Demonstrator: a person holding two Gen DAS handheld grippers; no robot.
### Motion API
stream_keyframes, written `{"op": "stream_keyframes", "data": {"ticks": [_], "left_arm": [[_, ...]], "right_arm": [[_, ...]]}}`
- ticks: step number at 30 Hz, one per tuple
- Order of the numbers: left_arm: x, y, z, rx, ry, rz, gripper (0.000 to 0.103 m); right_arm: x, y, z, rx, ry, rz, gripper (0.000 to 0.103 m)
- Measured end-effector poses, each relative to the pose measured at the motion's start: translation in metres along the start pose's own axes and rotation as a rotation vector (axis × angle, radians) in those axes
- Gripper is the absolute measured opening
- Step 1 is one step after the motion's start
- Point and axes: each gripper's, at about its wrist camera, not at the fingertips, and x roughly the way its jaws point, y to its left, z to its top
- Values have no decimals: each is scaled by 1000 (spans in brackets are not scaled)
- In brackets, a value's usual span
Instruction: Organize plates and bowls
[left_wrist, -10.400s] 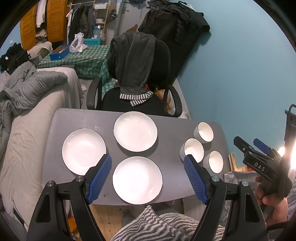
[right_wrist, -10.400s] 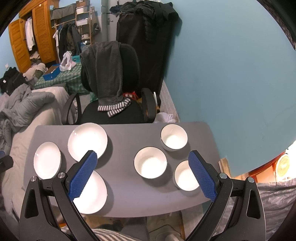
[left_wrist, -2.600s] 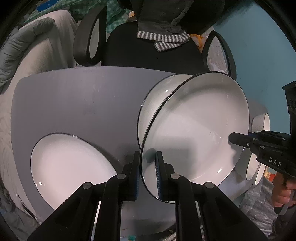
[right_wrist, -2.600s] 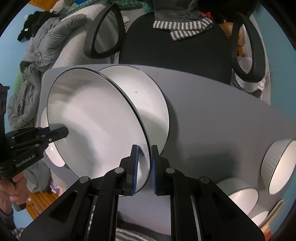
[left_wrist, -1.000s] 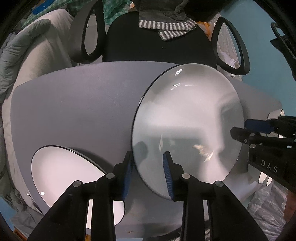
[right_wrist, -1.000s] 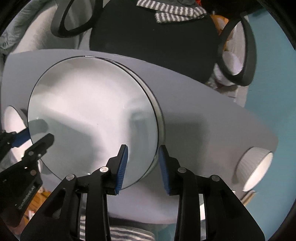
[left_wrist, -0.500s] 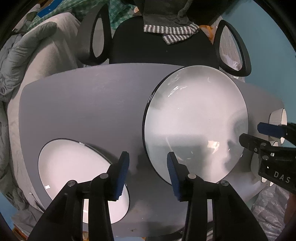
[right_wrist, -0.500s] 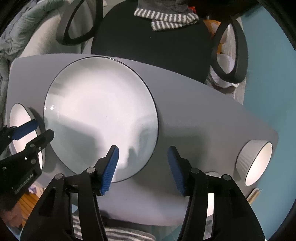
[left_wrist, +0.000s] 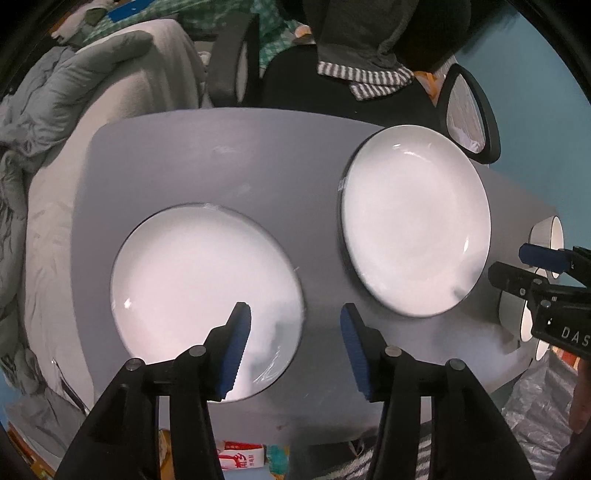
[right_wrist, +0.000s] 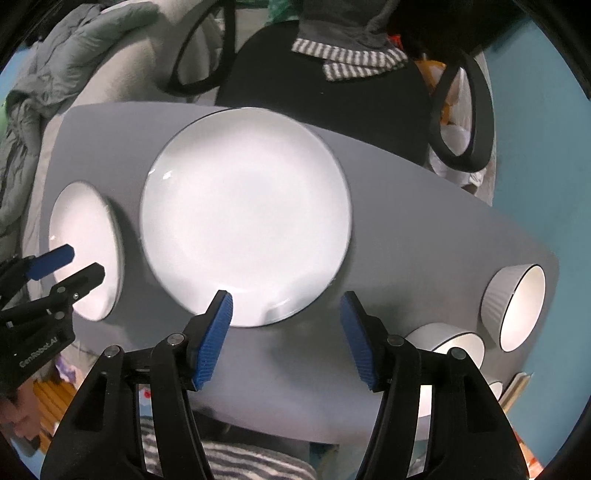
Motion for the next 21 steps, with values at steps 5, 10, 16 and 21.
{"op": "stream_keyframes", "data": {"ticks": [5, 10, 16, 21], "left_arm": [[-9, 34, -25, -61, -5, -1, 55], [-12, 65, -49, -128, -6, -4, 56], [-7, 93, -80, -186, -4, 2, 57], [-7, 113, -102, -254, -10, -18, 60]], "right_arm": [[-8, 27, -9, -62, -19, 5, 67], [-9, 56, -15, -123, -22, 13, 67], [-11, 92, -26, -192, -25, 19, 68], [-5, 116, -32, -248, -14, 13, 68]]}}
